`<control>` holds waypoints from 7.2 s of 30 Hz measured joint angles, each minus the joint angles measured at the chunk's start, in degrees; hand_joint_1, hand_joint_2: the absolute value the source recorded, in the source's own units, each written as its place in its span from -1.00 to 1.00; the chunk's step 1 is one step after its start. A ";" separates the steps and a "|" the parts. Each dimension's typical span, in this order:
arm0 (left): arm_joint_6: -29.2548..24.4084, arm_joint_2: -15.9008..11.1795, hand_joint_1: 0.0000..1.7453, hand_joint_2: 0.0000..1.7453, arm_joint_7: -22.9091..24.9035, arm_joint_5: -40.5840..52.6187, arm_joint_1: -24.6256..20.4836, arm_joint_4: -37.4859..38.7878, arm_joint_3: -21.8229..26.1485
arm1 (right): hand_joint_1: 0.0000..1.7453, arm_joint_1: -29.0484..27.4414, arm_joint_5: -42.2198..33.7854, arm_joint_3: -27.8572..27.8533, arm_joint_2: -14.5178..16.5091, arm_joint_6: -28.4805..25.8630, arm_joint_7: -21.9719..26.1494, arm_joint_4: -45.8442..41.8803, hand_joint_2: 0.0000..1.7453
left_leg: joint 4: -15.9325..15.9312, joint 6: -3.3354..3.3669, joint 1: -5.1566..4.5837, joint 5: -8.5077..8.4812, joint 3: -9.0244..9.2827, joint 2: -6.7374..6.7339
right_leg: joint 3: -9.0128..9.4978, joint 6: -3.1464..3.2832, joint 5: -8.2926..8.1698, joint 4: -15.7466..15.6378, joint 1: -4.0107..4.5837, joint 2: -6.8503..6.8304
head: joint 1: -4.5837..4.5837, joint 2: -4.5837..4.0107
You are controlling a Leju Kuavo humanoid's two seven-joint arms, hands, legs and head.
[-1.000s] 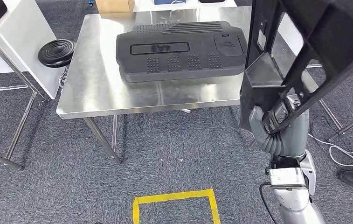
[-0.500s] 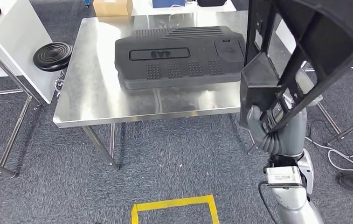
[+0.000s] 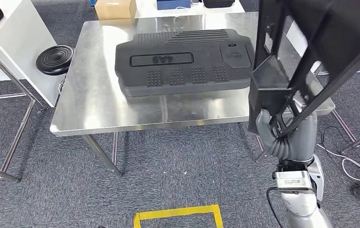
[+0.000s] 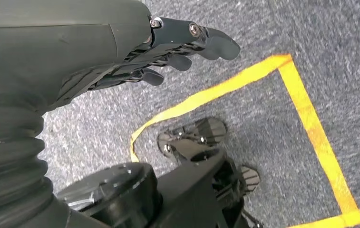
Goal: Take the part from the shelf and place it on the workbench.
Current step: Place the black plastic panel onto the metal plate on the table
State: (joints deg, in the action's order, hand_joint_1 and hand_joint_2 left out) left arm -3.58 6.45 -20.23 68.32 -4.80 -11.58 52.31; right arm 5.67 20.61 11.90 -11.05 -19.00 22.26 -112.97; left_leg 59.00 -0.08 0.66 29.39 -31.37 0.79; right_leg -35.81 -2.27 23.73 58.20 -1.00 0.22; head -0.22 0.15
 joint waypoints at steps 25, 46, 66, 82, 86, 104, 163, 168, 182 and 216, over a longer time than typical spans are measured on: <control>0.02 -0.01 -1.00 1.00 0.29 0.04 0.22 0.00 0.01 | 1.00 -0.52 -0.37 -0.85 -0.08 0.09 0.24 0.16 1.00 | -0.53 1.65 0.09 -2.62 -1.45 -0.08 | -2.70 -2.96 1.19 4.98 -0.52 -0.17 | 0.00 0.01; 0.00 -0.03 -1.00 1.00 0.15 0.08 0.12 0.00 0.01 | 1.00 -0.52 -0.25 -0.94 0.23 0.51 0.32 0.43 1.00 | -0.16 2.02 -0.69 -4.02 -3.55 -0.37 | 6.48 0.03 5.07 0.11 0.59 0.39 | 0.26 0.00; 0.23 0.07 -1.00 1.00 0.49 0.72 -0.26 -0.01 0.00 | 1.00 1.28 7.51 -0.67 0.16 0.50 -0.45 2.27 1.00 | 14.55 -0.27 -0.31 4.61 -7.60 -0.48 | 1.80 2.16 0.60 -0.72 -0.11 -0.23 | 0.17 0.00; 1.60 0.16 -1.00 1.00 2.31 2.15 -2.24 -0.07 -0.30 | 1.00 14.74 31.52 10.22 1.34 -1.09 -4.63 20.55 1.00 | -0.54 3.34 -0.51 -4.29 -3.11 0.19 | -4.98 -0.34 8.08 15.81 0.36 0.27 | -0.02 0.00; 1.72 0.27 -1.00 1.00 2.37 2.29 -2.22 -0.07 -0.31 | 1.00 15.32 32.01 11.21 1.40 -1.14 -4.83 22.35 1.00 | -0.51 2.82 -0.53 -2.93 -1.57 0.53 | -3.15 -1.98 1.91 5.13 0.27 0.03 | -0.06 0.00; 1.91 0.59 -1.00 1.00 4.34 3.05 -3.51 -0.09 -2.65 | 1.00 27.20 55.09 20.29 1.96 -15.97 -10.66 54.05 1.00 | -0.34 0.72 -0.35 -6.31 -6.28 -0.49 | 4.19 1.18 1.99 -1.47 0.65 0.22 | 0.37 0.01; -1.03 0.31 -1.00 -1.00 5.97 2.40 -4.41 -0.11 -5.00 | -1.00 33.37 50.85 19.75 5.39 -15.26 5.54 82.28 -1.00 | -0.51 1.43 -0.35 -6.80 -6.01 -0.29 | 4.66 0.63 2.09 -2.48 0.94 -0.24 | 0.35 0.01; -0.97 0.31 -1.00 -1.00 6.08 2.40 -4.54 -0.11 -5.07 | -1.00 32.69 50.70 25.04 5.52 -14.78 4.72 76.88 -1.00 | -0.51 1.43 -0.35 -6.80 -5.99 -0.32 | 4.64 0.63 2.09 -2.48 0.94 -0.22 | 0.35 0.00; -0.75 0.31 -1.00 -1.00 6.22 2.40 -4.53 -0.11 -5.66 | -1.00 31.04 51.24 34.66 4.81 -15.87 1.27 65.29 -1.00 | -0.52 1.43 -0.35 -6.80 -5.99 -0.33 | 4.63 0.65 2.11 -2.48 0.93 -0.21 | 0.35 0.00; -2.15 0.22 -1.00 -1.00 5.84 -0.52 -3.32 -0.11 -5.81 | -1.00 15.31 2.96 26.58 9.90 0.08 12.04 31.83 -0.50 | -0.55 1.34 -0.34 -6.72 -5.99 -0.30 | 4.46 0.57 2.27 -2.49 0.93 -0.22 | 0.35 0.00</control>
State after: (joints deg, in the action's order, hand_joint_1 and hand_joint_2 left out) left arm -5.74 6.67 -14.39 67.81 -8.12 -11.69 46.50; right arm 20.98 23.57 38.49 -1.15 -18.92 34.30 -81.14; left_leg 58.46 1.26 0.32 22.67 -37.36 0.49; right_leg -31.35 -1.70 26.00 55.71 -0.06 0.00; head 0.13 0.15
